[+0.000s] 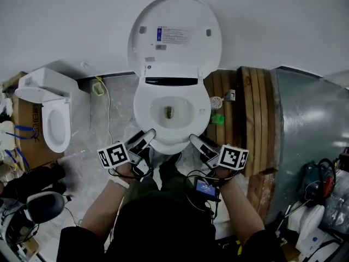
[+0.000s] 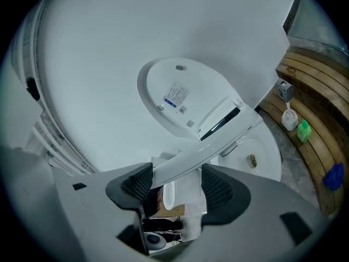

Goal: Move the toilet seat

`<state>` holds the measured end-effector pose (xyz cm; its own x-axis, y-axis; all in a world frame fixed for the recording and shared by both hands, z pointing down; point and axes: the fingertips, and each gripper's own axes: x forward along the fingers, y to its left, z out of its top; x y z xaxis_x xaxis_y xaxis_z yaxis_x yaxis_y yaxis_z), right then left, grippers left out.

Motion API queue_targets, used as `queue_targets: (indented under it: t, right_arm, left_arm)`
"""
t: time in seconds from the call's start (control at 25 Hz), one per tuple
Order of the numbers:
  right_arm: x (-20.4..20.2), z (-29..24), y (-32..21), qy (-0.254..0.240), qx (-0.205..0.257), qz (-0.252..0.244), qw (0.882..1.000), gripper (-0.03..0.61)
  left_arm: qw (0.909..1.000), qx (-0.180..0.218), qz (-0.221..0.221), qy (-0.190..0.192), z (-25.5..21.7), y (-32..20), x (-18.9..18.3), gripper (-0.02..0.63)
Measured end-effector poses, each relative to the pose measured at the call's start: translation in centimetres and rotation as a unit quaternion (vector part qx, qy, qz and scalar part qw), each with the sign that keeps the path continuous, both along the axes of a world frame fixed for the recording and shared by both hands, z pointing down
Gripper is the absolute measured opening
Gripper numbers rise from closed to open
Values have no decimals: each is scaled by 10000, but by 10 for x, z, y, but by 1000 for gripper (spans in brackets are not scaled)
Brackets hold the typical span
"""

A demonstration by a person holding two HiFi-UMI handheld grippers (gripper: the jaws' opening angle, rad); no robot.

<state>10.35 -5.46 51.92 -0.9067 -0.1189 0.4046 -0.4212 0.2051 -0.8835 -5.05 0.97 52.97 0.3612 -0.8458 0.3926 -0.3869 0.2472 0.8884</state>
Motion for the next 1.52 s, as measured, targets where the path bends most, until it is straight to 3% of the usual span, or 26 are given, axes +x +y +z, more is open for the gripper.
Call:
queue_targets:
  t: [0.28,0.92,1.24,1.52]
  right_arm:
    - [-12,-25,-23,-148,410,-166,9989,295]
    - [-35,-57,-65,-305,1066,-165,9937,295]
    - [-45,-61,-74,6,1799,-494,9824,293]
    - [-59,-67,-92,412,2099,-74,9768,293]
  left_arm:
    - [9987,463,-188,-137,-29,-21,-11,310]
    - [9869,1055,205,-1200,-63,-56,-22,310]
    - [9753,1088,559,-1840,-64,-68,-30,310]
    - [9603,881,621,-2573,-69,-84,-39,307]
